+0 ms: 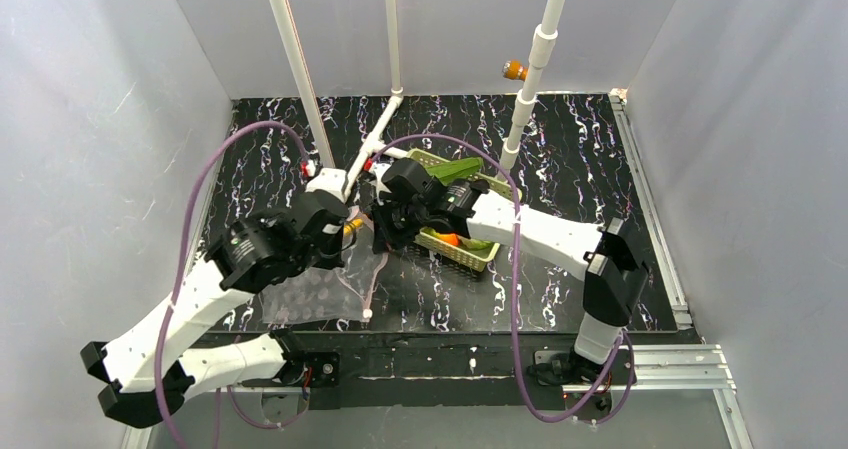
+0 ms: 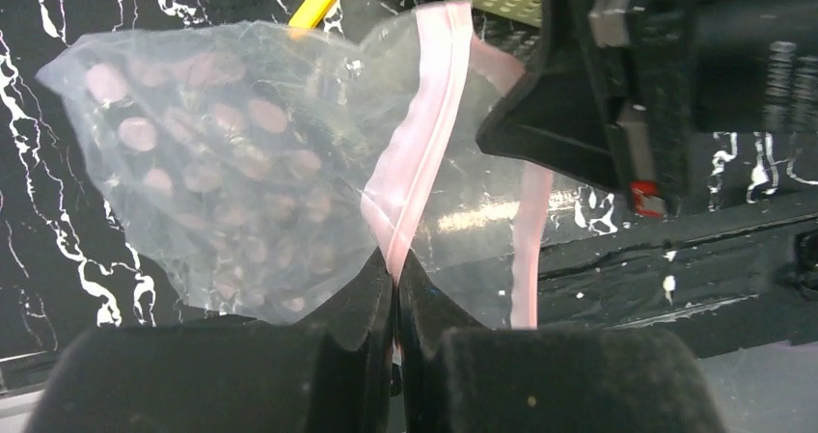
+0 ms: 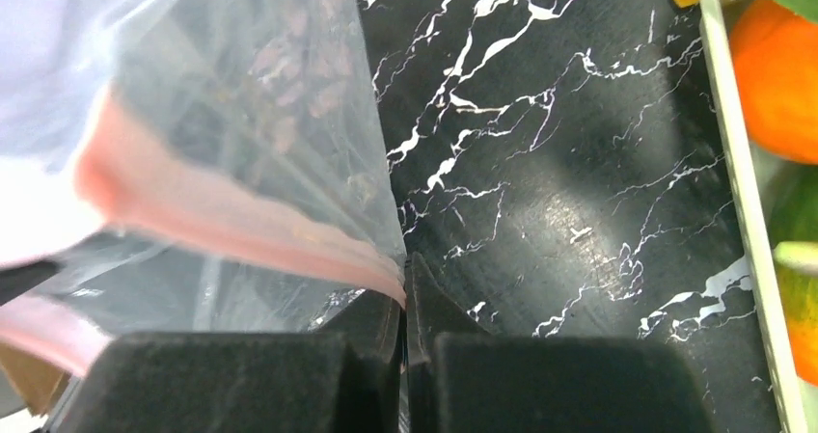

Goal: Place the food in the zip-top bag and seal the zipper
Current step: Open the zipper of the food storage bag at the center of the board.

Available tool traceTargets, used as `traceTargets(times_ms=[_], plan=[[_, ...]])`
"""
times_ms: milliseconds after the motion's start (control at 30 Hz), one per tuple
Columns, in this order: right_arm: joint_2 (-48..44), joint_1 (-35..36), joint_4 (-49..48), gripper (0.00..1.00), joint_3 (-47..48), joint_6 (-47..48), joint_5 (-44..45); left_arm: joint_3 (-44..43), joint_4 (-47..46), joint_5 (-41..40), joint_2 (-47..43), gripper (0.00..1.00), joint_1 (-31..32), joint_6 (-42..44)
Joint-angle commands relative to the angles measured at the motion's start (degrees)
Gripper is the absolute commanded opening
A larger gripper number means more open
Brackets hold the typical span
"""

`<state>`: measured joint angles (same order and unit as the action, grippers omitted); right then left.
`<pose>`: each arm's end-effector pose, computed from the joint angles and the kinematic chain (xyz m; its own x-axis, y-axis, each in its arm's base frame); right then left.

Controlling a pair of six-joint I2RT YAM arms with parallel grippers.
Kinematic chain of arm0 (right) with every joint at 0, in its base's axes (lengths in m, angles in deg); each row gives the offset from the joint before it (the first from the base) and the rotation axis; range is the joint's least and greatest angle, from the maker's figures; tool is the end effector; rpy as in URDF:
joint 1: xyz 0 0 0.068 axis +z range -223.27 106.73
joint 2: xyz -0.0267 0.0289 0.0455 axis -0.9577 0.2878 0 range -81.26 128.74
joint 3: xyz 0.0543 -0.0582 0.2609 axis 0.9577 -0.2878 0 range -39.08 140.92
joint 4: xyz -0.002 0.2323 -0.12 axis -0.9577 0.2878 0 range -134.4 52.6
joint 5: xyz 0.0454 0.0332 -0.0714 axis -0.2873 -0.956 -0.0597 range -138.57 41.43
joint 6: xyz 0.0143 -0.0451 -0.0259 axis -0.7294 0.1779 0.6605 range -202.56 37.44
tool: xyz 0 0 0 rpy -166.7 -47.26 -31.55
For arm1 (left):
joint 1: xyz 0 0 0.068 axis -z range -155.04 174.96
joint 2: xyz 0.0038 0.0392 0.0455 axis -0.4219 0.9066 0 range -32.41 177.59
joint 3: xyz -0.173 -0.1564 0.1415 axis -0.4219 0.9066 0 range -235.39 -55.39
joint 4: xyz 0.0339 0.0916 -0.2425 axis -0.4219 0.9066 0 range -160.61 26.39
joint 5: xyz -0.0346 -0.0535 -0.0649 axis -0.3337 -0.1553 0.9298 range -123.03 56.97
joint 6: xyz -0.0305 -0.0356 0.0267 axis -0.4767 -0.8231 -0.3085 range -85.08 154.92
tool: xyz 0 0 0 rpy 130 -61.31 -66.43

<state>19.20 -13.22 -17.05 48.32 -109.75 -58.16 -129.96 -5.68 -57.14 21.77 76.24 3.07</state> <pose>0.1961 0.3523 0.3055 -0.7072 -0.3249 -0.6279 -0.6685 0.5967 0.4440 0.1052 -0.1081 0.3944 -0.6524 0.0436 -0.7566 0.2188 0.9667 -0.1329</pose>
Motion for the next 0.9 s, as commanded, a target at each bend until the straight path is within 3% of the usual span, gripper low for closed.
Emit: traceTargets(times_ms=[0, 233, 367, 467, 600, 767, 867], plan=[[-4.4, -0.1, 0.1, 0.01, -0.1, 0.1, -4.6, 1.8, 0.8, -1.8, 2.0, 0.08, -0.4, 0.3], [-6.9, -0.1, -6.8, 0.01, -2.9, -8.2, -10.7, 5.7, -1.0, -1.7, 0.1, 0.43, -0.3, -0.6], [-6.3, -0.1, -6.6, 0.01, -2.1, -9.4, -9.9, 7.4, -3.0, -0.4, -2.4, 0.48, -0.3, -1.1], [-5.6, -0.1, -6.7, 0.01, -2.0, -9.8, -10.1, 7.4, -3.6, 0.3, -3.1, 0.42, -0.3, -0.5], [-4.7, -0.1, -6.2, 0.01, -1.2, -8.8, -10.8, 5.6, -3.2, 1.4, -2.8, 0.03, -0.4, 1.5], [-3.9, 0.2, -6.4, 0.01, -4.0, 1.2, -0.8, -0.4, 3.4, -3.5, -2.2, 0.00, -0.4, 0.4], [-0.9, 0.3, -8.2, 0.01, -4.0, 5.2, -1.4, -2.9, 7.4, -4.6, -1.2, 0.00, -0.4, 0.0]])
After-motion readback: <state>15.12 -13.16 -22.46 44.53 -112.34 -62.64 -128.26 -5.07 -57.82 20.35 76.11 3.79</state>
